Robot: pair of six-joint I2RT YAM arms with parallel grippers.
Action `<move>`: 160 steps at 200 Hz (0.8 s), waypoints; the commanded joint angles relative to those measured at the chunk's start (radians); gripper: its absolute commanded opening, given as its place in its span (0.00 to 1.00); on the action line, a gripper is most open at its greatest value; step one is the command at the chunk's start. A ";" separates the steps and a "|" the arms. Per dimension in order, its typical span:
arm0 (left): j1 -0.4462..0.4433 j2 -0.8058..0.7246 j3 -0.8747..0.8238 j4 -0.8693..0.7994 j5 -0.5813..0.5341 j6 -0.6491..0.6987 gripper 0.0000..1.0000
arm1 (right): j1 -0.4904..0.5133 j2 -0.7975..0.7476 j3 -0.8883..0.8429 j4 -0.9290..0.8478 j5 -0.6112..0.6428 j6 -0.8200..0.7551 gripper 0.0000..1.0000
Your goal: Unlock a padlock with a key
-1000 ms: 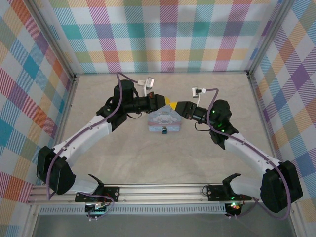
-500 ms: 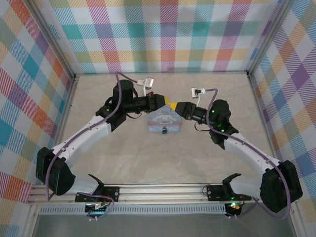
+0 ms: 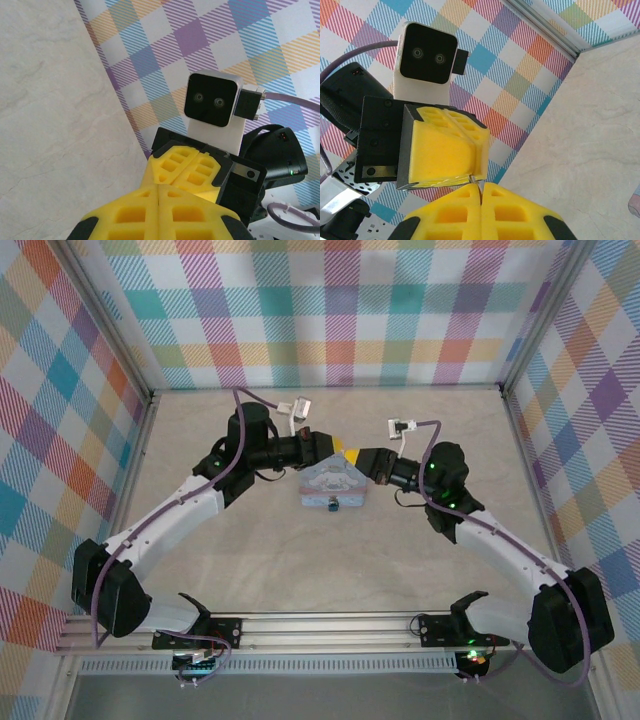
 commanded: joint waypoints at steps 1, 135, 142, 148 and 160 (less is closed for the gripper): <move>0.001 -0.035 -0.004 0.024 0.032 0.014 0.00 | -0.007 -0.024 0.005 -0.026 -0.014 -0.039 0.00; 0.042 -0.088 -0.023 -0.041 -0.046 0.037 0.62 | -0.036 -0.085 0.022 -0.144 -0.023 -0.107 0.00; 0.045 -0.093 -0.026 -0.061 -0.058 0.045 0.67 | -0.040 -0.091 0.025 -0.156 -0.025 -0.115 0.00; 0.049 -0.096 -0.025 -0.083 -0.070 0.053 0.70 | -0.044 -0.097 0.026 -0.169 -0.024 -0.121 0.00; 0.053 -0.104 -0.024 -0.137 -0.108 0.076 0.80 | -0.050 -0.111 0.029 -0.194 -0.023 -0.136 0.00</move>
